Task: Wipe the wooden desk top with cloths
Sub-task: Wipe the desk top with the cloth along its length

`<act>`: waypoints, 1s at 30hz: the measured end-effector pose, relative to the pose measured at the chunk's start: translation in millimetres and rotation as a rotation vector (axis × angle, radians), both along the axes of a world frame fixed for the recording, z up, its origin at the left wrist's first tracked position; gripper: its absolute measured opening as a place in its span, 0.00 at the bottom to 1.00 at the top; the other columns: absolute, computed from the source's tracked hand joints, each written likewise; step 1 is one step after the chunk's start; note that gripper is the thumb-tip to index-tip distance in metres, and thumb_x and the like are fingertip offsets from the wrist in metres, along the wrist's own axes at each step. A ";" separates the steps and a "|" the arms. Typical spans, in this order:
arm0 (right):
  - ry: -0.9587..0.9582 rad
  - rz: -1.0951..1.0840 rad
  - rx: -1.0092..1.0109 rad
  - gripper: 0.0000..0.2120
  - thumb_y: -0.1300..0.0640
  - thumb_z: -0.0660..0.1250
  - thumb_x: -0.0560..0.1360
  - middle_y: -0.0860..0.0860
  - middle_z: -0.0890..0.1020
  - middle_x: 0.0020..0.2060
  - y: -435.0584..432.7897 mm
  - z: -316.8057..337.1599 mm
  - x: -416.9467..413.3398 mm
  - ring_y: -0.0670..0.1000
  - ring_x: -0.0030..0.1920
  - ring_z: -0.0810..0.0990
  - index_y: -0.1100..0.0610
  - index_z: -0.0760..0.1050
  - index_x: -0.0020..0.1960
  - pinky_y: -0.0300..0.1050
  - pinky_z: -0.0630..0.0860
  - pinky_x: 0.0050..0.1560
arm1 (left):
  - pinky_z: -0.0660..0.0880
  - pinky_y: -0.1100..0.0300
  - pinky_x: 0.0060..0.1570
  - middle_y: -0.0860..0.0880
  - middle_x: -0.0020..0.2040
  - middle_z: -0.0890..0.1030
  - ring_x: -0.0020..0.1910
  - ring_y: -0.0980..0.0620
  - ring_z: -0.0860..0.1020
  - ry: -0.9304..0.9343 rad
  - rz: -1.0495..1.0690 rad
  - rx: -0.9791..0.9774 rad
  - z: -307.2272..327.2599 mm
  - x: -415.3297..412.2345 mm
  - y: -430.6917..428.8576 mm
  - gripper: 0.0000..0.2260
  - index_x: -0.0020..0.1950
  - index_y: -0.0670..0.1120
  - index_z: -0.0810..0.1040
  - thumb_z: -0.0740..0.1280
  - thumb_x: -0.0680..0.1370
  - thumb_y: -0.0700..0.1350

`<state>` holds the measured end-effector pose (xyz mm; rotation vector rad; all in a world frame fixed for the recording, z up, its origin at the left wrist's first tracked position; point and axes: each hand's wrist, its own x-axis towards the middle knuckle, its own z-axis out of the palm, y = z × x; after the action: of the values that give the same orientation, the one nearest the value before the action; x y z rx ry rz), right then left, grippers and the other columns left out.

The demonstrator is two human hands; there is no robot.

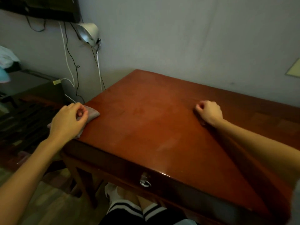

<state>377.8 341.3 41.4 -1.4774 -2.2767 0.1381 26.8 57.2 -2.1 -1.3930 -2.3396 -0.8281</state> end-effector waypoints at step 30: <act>-0.160 0.954 0.027 0.10 0.50 0.60 0.77 0.53 0.83 0.41 -164.8 -16.2 -164.3 0.58 0.43 0.81 0.53 0.76 0.44 0.46 0.73 0.38 | 0.64 0.57 0.36 0.50 0.39 0.72 0.40 0.51 0.69 -0.046 0.043 -0.048 2.9 5.0 -1.5 0.03 0.45 0.48 0.73 0.65 0.77 0.45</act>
<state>213.6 176.5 25.2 -0.2833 -2.9013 0.2620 31.8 55.7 0.8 -1.3517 -2.4302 -0.8055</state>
